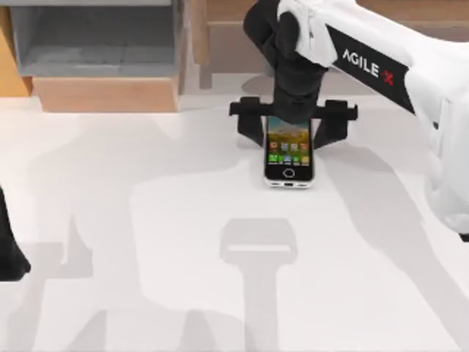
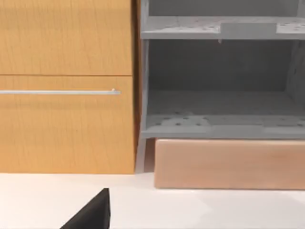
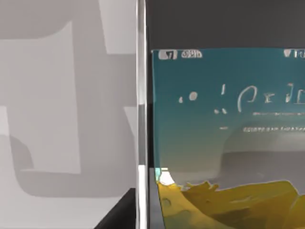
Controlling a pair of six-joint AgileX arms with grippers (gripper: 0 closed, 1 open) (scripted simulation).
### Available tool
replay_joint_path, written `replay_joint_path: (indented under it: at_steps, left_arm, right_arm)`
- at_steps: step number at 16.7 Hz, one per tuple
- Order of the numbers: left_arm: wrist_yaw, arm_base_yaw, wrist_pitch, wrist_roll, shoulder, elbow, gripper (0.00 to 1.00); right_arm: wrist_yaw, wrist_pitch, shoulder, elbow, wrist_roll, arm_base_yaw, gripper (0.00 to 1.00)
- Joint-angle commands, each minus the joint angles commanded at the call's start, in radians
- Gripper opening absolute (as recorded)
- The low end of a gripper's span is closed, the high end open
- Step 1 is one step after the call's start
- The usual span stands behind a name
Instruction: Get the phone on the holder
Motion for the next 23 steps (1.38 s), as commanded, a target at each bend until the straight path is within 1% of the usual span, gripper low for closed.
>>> replay_joint_path:
  at_steps: [4, 8, 12, 15, 17, 20, 23]
  left_arm:
    - [0.000, 0.000, 0.000, 0.000, 0.000, 0.000, 1.00]
    - [0.000, 0.000, 0.000, 0.000, 0.000, 0.000, 1.00]
    - [0.000, 0.000, 0.000, 0.000, 0.000, 0.000, 1.00]
    - [0.000, 0.000, 0.000, 0.000, 0.000, 0.000, 1.00]
    - [0.000, 0.000, 0.000, 0.000, 0.000, 0.000, 1.00]
    - [0.000, 0.000, 0.000, 0.000, 0.000, 0.000, 1.00]
    - [0.000, 0.000, 0.000, 0.000, 0.000, 0.000, 1.00]
  right_arm:
    - [0.000, -0.050, 0.000, 0.048, -0.001, 0.001, 0.00]
    - [-0.001, -0.048, 0.001, 0.046, 0.000, 0.001, 0.00]
    - [-0.022, -0.015, -0.067, 0.006, -0.014, 0.017, 0.00]
    - [-0.054, 0.055, -0.157, -0.106, -0.037, 0.009, 0.00]
    - [-0.079, 0.125, -0.230, -0.213, -0.056, -0.020, 0.00]
    - [-0.121, 0.258, -0.349, -0.406, -0.093, -0.094, 0.00]
    - [-0.167, 0.419, -0.475, -0.627, -0.142, -0.200, 0.00]
